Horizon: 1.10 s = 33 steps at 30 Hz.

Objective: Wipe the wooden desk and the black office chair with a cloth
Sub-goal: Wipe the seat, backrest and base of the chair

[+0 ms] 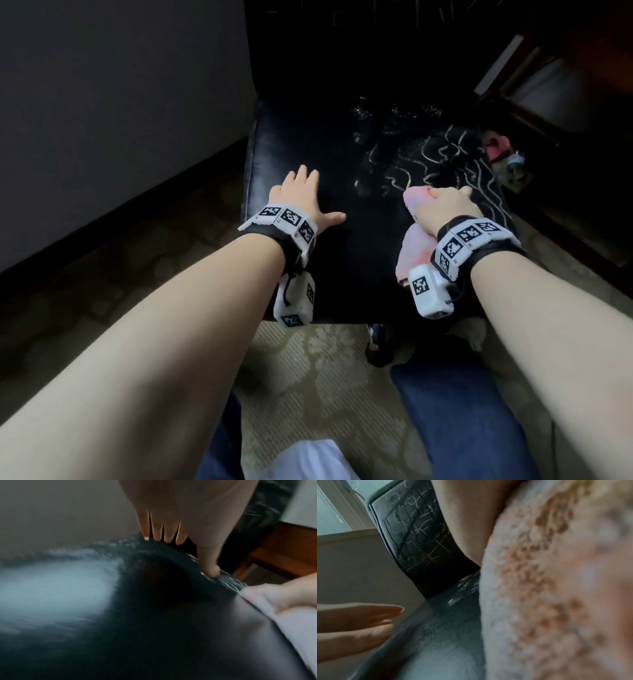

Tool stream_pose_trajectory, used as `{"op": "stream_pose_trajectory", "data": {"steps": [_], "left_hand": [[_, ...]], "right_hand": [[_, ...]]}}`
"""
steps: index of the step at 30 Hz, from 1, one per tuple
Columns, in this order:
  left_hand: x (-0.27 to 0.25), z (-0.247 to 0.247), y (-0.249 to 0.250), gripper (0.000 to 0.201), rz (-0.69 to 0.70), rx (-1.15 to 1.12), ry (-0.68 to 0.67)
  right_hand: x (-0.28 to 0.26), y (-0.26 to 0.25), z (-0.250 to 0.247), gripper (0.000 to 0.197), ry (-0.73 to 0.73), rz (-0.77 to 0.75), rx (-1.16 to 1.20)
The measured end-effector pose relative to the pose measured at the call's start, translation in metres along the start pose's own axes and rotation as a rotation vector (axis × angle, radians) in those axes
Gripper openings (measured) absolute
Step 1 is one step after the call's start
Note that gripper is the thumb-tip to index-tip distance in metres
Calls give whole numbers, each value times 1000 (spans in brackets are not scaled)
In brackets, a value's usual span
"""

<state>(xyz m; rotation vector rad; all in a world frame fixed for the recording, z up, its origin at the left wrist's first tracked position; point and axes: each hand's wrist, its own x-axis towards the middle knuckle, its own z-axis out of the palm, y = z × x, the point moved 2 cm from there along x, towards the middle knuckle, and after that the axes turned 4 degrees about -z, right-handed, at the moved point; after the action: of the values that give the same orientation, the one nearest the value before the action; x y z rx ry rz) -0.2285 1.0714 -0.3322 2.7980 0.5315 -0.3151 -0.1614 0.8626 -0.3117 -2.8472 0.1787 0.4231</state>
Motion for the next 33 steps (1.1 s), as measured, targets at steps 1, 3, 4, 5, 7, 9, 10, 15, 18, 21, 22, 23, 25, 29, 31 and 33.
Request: {"op": "stream_pose_trajectory", "data": {"steps": [1,3,4,5,7,9,10,15,18,21,22,23,25,29,31,33], "left_hand": [[6,5,-1,105,-41,-12,-41],[12,14,0,124,-113,5,-132],[14,18,2,129,-132,28,-164],[14,18,4,130,-144,49,-178],[17,15,8,131,-150,71,-179],[20,11,6,132,-140,97,-182],[22,10,5,132,-139,108,-182],[26,9,6,133,-135,128,-201],[25,7,7,132,-144,132,-198],[21,9,7,132,-126,132,-175],[20,11,7,132,-124,131,-174],[20,12,7,133,-122,130,-175],[20,14,9,135,-115,137,-173],[21,16,8,137,-121,160,-185],[21,12,8,135,-100,183,-187],[21,5,8,123,-55,200,-181]], "right_hand": [[3,-1,0,45,1,-3,-10],[8,-7,1,42,-1,-30,-55],[9,-12,3,42,-1,-62,-69],[9,-19,5,42,-7,-104,-69],[7,-37,12,45,-47,-198,-60],[-1,-59,21,44,-92,-326,-101],[-4,-71,26,42,-109,-405,-126],[-5,-74,31,31,-140,-533,-84],[2,-52,21,30,-76,-479,-89],[17,-30,10,37,-12,-293,-79],[22,-26,7,38,-3,-239,-73],[27,-25,5,38,2,-190,-44],[32,-29,0,40,-4,-100,20],[35,-47,4,39,-15,-180,-155],[33,-58,10,40,-19,-295,-188],[28,-72,17,36,-74,-403,-132]]}}
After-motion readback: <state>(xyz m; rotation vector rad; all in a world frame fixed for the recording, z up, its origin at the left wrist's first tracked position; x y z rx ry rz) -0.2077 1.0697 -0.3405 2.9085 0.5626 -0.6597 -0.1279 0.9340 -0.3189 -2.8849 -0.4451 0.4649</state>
